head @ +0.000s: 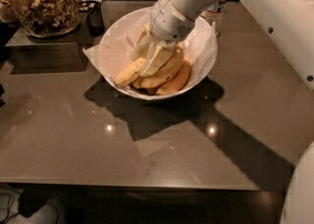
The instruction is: Pick banana from white bowl
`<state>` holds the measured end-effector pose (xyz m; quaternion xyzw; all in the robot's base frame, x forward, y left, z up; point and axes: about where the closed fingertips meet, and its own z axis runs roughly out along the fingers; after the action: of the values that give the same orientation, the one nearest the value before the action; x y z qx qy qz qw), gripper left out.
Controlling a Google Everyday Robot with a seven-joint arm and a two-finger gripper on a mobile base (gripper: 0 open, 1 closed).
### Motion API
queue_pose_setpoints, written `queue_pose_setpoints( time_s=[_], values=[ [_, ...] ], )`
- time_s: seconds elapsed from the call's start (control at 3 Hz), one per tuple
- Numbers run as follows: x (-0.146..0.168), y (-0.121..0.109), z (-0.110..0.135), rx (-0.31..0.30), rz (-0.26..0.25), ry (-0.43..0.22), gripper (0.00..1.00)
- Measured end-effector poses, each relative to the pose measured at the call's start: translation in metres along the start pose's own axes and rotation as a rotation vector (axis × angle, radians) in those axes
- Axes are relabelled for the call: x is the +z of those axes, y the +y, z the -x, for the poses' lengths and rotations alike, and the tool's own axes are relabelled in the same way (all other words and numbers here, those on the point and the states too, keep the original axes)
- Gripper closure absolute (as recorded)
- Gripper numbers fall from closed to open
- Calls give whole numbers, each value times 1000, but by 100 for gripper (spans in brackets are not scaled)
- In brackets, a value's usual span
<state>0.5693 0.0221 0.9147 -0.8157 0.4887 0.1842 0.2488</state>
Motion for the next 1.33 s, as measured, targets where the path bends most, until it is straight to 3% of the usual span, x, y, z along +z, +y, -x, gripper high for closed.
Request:
queue_pose_setpoints(
  time_s=[0.33,0.67,1.0,1.33],
  values=[
    [-11,9,1,8,-41,12,100],
    [-37,19,17,-12,-128,-23,100],
    [-69,45,41,-20,-224,-40,100],
    [-93,85,67,28,-320,-39,100]
  ],
)
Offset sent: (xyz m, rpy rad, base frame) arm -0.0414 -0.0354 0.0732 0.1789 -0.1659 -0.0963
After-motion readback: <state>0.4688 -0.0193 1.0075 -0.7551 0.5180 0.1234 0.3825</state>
